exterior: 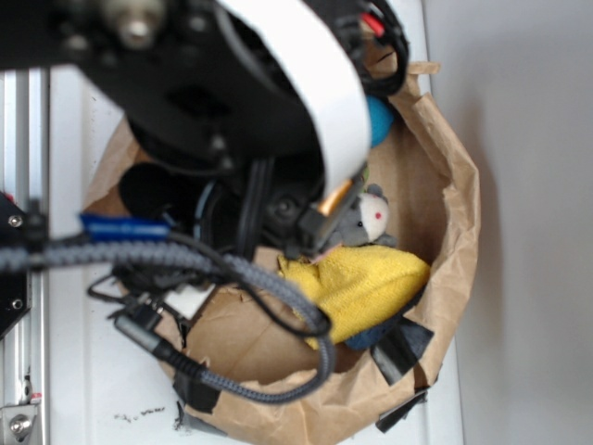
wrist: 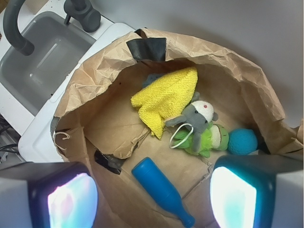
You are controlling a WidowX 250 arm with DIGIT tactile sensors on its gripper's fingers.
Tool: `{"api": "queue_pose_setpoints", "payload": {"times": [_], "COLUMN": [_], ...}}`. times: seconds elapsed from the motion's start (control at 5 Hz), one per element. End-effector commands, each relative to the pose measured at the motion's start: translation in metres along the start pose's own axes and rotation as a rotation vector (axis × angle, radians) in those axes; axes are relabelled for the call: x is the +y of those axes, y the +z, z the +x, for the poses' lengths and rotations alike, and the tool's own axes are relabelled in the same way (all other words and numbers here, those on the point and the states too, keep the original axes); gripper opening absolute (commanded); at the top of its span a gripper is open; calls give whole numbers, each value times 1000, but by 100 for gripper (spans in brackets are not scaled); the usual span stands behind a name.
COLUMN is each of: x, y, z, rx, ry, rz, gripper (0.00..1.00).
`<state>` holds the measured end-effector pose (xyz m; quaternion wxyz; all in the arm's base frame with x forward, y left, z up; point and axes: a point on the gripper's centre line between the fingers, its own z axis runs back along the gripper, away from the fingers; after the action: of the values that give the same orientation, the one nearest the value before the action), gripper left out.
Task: Grab the blue bottle.
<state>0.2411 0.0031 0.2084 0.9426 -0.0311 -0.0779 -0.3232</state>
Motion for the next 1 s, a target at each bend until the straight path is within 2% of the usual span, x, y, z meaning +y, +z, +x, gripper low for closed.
{"api": "queue_pose_setpoints", "payload": {"times": [0.0, 0.2, 0.4, 0.6, 0.8], "x": [5, 18, 27, 29, 42], "y": [-16, -43, -59, -64, -74], "z": [7, -6, -13, -19, -24], "rx": [0, 16, 41, 34, 53], "ry": [-103, -195, -216, -256, -248], "rz": [14, -36, -53, -24, -5], "gripper": [100, 100, 100, 100, 100]}}
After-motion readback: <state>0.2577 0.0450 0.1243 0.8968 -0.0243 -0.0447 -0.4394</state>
